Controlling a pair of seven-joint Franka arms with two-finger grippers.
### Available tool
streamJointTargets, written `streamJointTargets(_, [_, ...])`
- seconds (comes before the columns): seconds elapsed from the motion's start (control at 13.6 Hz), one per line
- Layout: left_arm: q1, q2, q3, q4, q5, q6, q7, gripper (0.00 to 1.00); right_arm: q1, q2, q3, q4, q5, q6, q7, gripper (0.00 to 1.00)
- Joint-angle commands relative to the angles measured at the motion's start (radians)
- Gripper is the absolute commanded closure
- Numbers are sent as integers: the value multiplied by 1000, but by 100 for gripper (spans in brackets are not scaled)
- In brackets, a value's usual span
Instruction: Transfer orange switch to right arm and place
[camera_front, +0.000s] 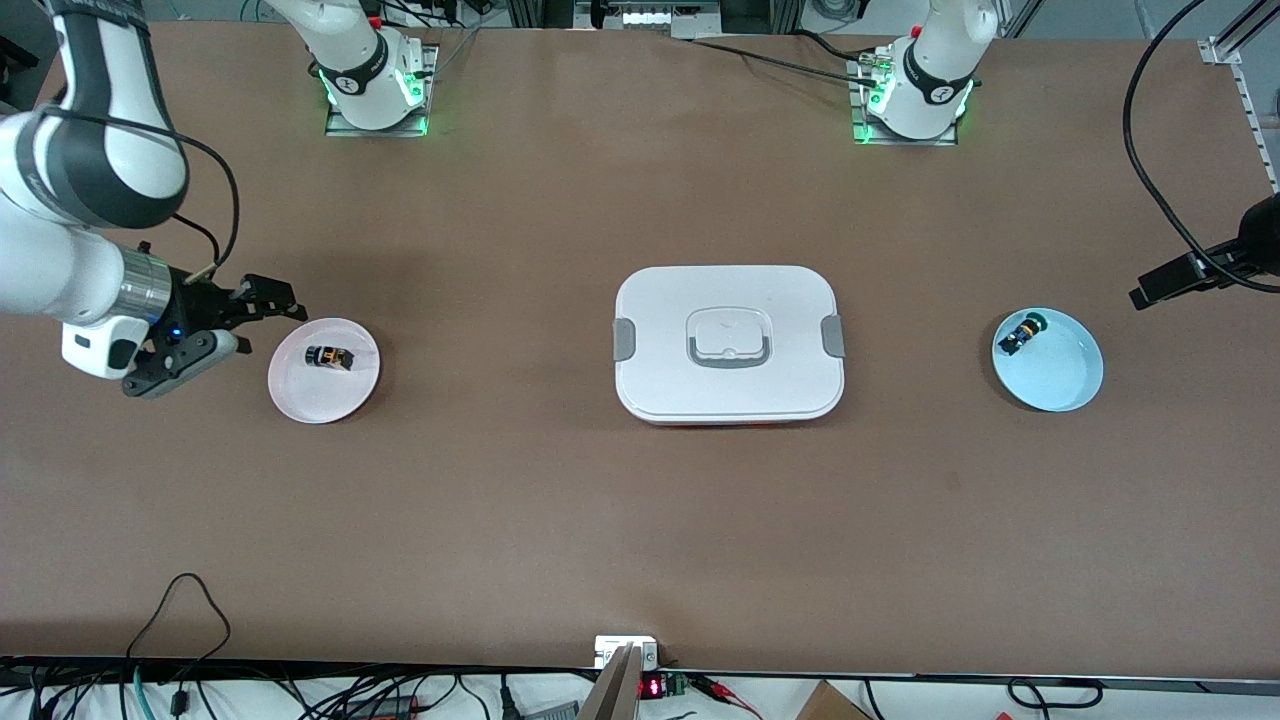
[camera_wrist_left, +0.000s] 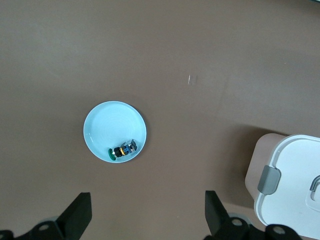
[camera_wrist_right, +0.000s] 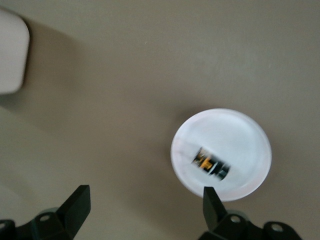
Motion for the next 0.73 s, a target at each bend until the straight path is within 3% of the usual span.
streamJointTargets(0.0, [2, 1, -3, 18, 9, -3, 22, 0, 9, -35, 1, 54, 21, -135, 229, 0])
streamJointTargets(0.07, [2, -2, -9, 16, 15, -4, 17, 0, 19, -43, -1, 79, 13, -185, 287, 0])
streamJointTargets(0.22, [-3, -6, -15, 18, 14, -6, -1, 0, 65, -75, 1, 124, -115, -277, 360, 0])
streamJointTargets(0.51, [-7, -9, -17, 18, 14, -6, -3, 0, 76, -115, -11, 176, -391, -275, 358, 0])
streamJointTargets(0.66, [-7, -9, -17, 18, 12, -7, -3, 0, 61, -112, -39, 217, -447, -266, 373, 0])
